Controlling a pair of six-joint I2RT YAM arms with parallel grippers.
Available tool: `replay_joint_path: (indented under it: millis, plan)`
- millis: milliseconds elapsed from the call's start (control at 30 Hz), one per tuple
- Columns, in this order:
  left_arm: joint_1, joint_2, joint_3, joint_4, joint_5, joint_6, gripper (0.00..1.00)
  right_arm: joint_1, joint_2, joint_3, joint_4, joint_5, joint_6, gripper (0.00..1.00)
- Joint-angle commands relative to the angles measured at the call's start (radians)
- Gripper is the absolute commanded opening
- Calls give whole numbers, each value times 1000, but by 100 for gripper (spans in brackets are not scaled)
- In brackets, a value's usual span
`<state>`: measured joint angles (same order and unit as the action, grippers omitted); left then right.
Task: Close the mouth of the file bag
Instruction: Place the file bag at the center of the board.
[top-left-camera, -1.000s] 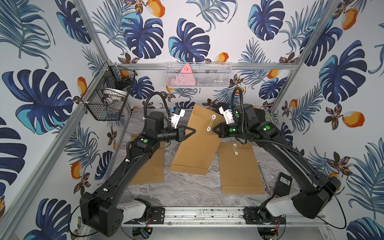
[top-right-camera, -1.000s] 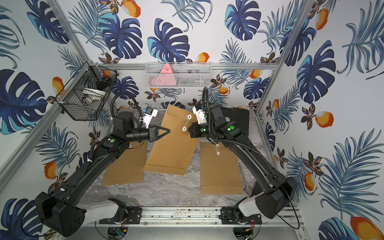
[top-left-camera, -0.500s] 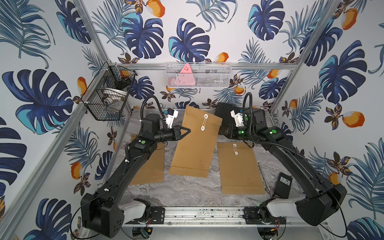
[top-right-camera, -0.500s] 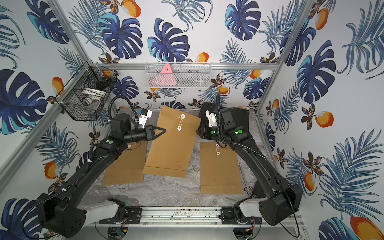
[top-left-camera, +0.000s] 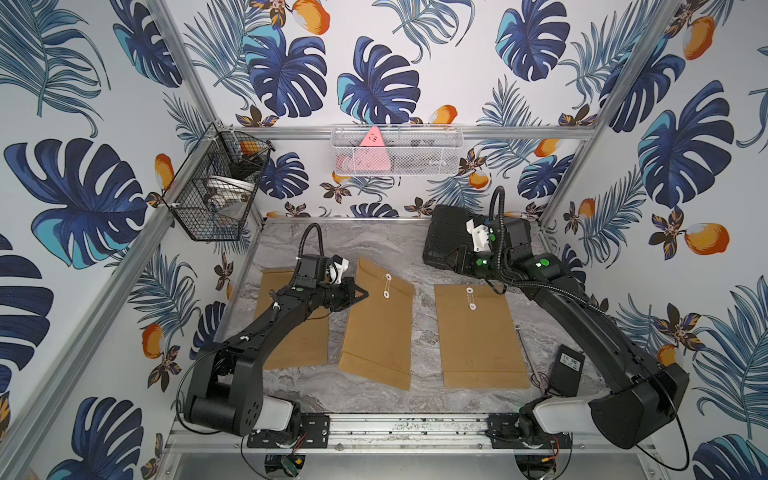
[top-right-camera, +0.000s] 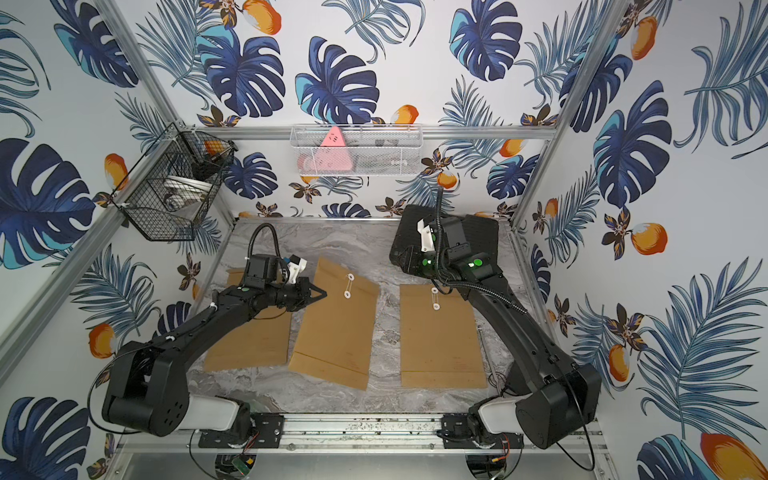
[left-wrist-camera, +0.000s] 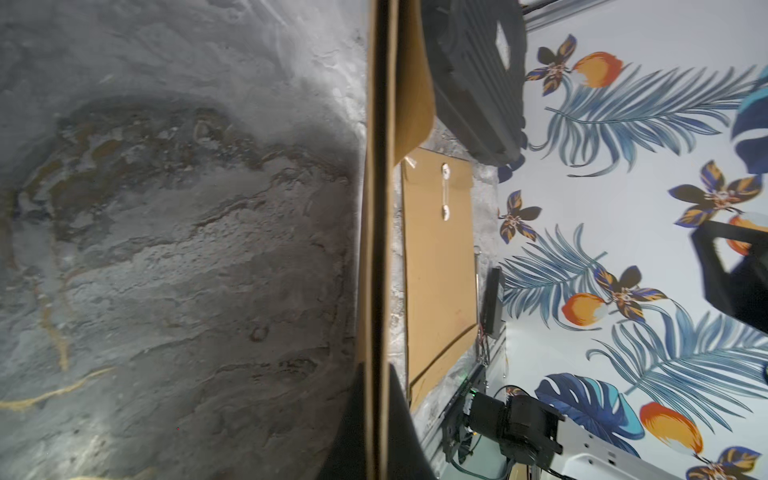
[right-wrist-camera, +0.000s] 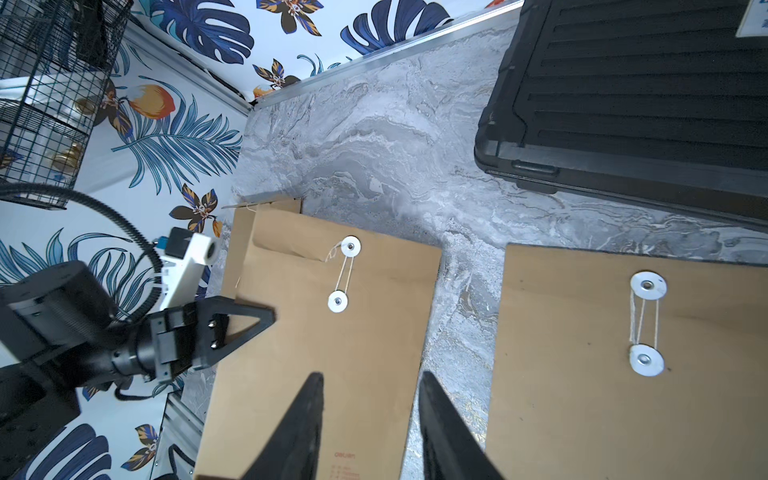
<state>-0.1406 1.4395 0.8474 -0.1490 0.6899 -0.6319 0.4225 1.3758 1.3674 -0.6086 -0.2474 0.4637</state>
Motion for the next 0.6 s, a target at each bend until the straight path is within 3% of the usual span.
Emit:
replay_joint_path:
  millis: [0, 133, 267, 567]
  plan:
    - [-3, 52, -26, 176, -61, -40, 0, 1, 3, -6, 33, -27, 16, 40]
    - [-23, 145, -26, 250, -73, -38, 0, 2, 8, -16, 41, -43, 20, 40]
    - [-70, 205, 25, 178, -101, 41, 0, 2, 11, -17, 46, -43, 20, 40]
    - [-81, 219, -30, 238, -200, -49, 0, 2, 33, -8, 58, -59, 21, 40]
